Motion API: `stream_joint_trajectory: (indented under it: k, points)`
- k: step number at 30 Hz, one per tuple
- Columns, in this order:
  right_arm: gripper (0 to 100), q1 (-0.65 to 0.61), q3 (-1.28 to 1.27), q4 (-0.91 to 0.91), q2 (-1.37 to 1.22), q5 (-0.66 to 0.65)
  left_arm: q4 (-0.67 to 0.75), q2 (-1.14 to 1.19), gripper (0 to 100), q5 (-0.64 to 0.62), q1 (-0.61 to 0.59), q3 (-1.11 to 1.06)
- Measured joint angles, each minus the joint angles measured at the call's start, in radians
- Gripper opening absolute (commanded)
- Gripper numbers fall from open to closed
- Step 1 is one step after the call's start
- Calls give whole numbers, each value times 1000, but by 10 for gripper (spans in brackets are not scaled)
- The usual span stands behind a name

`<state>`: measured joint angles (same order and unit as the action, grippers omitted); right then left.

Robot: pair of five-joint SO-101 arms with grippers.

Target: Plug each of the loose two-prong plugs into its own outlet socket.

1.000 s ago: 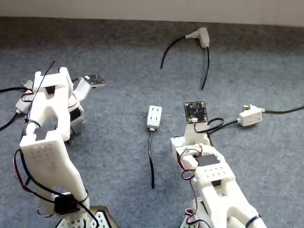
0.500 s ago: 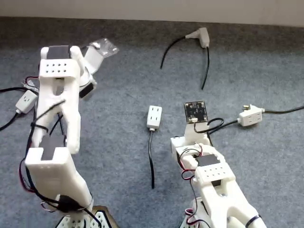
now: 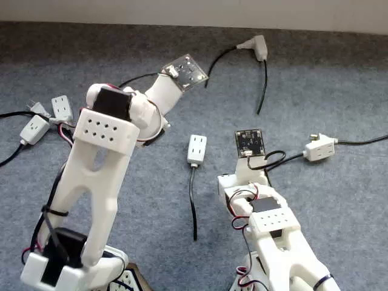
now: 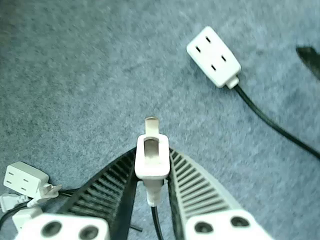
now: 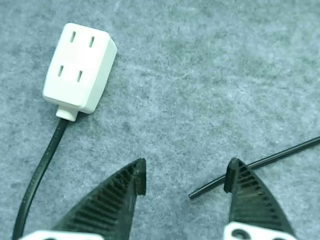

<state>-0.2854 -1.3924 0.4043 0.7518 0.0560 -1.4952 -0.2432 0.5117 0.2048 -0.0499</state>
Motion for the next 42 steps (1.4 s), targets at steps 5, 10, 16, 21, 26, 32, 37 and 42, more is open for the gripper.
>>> stream_joint_trajectory:
  k: [5, 10, 16, 21, 26, 32, 37, 42]
  points:
    - [259, 0, 0, 0, 0, 0, 328, -235, 5, -166, 58, -338]
    - [259, 0, 0, 0, 0, 0, 704, -505, 5, -222, 141, -740]
    - [259, 0, 0, 0, 0, 0, 1007, -773, 5, -229, 204, -1097]
    - [259, 0, 0, 0, 0, 0, 1112, -931, 5, -230, 272, -1249]
    - [259, 0, 0, 0, 0, 0, 1181, -1074, 5, -296, 334, -1356]
    - [231, 0, 15, 0, 0, 0, 1372, -1215, 5, -358, 333, -1516]
    - [84, 21, 133, 23, 0, 0, 1560, -1274, 5, -359, 331, -1623]
    - [11, 68, 298, 114, 0, 0, 1593, -1283, 5, -361, 287, -1626]
